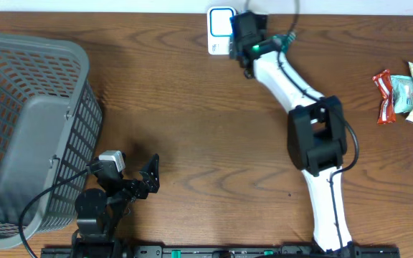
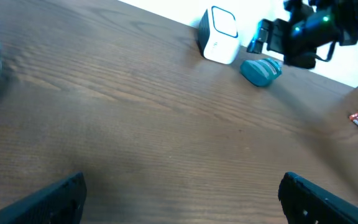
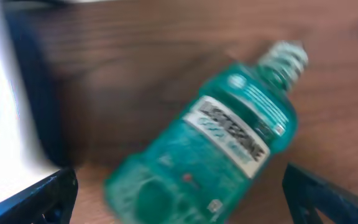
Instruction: Scan the item barcode
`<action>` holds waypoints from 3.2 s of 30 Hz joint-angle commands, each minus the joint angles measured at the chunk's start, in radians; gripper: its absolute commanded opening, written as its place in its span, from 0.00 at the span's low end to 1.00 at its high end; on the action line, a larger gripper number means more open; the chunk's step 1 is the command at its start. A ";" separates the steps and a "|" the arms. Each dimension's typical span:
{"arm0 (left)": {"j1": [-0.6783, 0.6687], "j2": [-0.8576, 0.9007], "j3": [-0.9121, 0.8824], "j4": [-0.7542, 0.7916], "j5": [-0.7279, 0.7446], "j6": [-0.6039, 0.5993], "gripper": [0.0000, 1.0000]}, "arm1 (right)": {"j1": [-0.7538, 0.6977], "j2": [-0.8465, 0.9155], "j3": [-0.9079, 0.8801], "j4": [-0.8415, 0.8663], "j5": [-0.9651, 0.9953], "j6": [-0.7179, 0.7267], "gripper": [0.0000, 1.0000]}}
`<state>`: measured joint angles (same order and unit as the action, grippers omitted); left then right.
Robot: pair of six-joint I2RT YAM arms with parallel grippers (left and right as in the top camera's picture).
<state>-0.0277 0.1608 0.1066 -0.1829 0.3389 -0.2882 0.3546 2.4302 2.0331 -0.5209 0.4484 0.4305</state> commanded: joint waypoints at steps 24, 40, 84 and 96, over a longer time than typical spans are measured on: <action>0.005 -0.004 0.004 0.000 0.009 -0.002 0.98 | -0.098 0.169 0.014 0.014 -0.177 0.367 0.80; 0.005 -0.004 0.004 0.000 0.009 -0.002 0.98 | -0.098 0.203 0.014 -0.213 -0.351 -0.006 0.20; 0.005 -0.004 0.004 0.000 0.009 -0.002 0.98 | 0.135 0.145 0.082 -0.607 0.384 0.277 0.01; 0.005 -0.004 0.004 0.000 0.009 -0.002 0.98 | 0.211 0.079 0.098 -0.637 0.250 0.249 0.01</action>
<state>-0.0277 0.1608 0.1066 -0.1829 0.3386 -0.2882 0.5343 2.5385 2.1159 -1.1610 0.7918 0.6979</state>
